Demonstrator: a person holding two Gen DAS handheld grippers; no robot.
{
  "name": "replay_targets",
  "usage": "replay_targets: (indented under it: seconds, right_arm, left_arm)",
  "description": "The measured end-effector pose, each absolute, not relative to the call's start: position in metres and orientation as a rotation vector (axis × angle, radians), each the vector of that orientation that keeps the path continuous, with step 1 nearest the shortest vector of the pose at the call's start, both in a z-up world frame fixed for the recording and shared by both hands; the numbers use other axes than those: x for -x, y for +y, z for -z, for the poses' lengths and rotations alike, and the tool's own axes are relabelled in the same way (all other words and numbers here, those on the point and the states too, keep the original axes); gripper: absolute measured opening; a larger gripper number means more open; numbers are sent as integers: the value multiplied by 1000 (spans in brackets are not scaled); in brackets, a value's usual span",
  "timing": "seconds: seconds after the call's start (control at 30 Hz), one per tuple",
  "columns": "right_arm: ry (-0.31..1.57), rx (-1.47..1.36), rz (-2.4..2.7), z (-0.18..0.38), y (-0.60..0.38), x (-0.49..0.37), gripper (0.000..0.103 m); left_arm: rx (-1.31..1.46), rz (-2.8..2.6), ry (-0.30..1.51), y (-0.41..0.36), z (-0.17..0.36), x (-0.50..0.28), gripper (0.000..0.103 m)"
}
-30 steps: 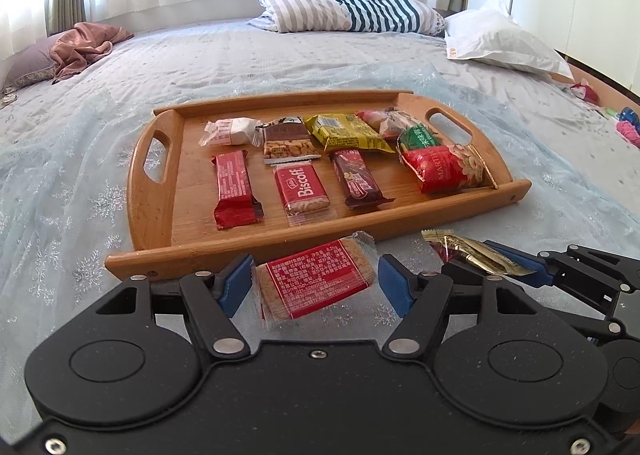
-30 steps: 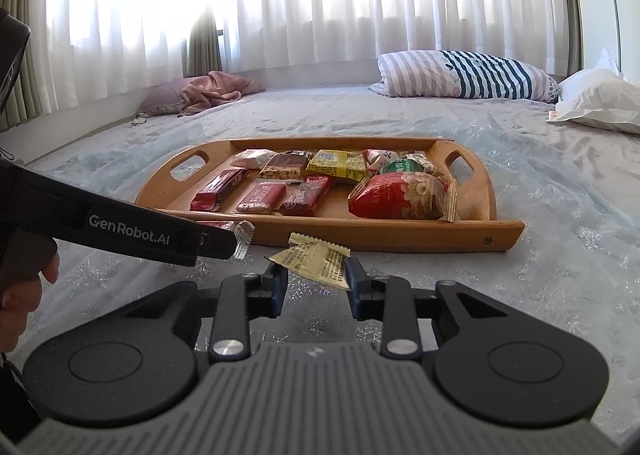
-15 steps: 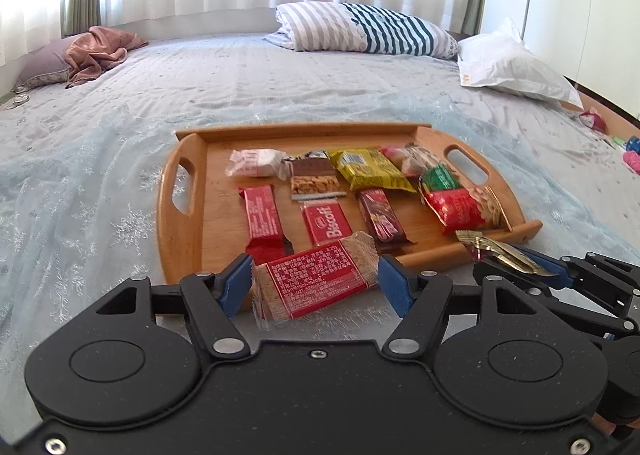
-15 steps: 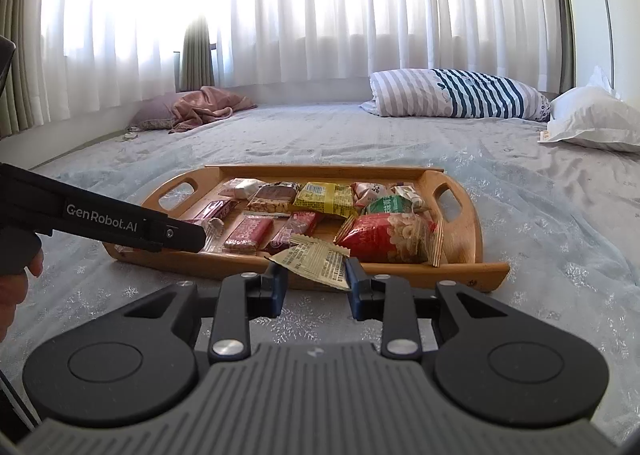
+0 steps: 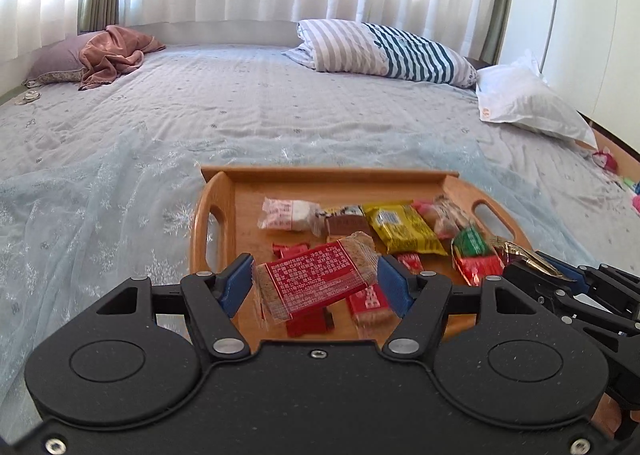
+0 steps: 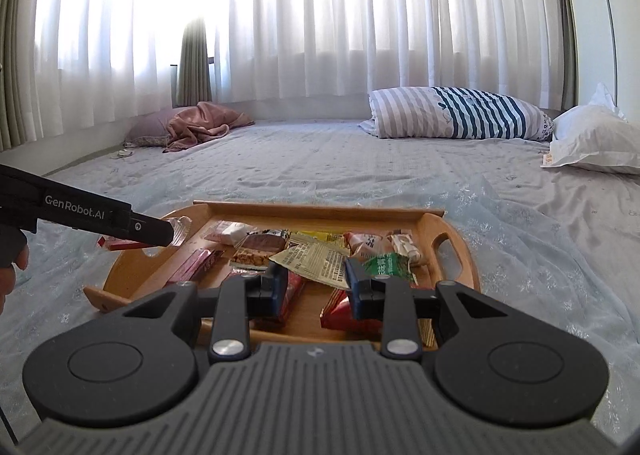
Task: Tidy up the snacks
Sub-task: 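Carry the red biscuit pack and gold bar onto the tray and release them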
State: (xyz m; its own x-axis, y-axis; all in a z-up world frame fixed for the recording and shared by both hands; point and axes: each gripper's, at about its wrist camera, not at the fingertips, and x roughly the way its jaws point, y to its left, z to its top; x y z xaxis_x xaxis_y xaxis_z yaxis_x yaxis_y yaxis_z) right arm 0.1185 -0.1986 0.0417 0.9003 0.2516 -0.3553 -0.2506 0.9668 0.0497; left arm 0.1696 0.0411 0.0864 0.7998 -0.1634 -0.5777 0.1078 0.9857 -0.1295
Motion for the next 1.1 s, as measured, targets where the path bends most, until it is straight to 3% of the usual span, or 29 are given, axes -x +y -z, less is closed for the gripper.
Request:
replay_targets:
  seconds: [0.5,1.1]
  right_arm:
    - [466,26,-263,-54,-190,-215,35]
    - [559,67,-252,-33,-169,-295,35]
  left_arm:
    - [136,122,640,36,-102,-266,65]
    - [121,38,717,23,-57,-359,65]
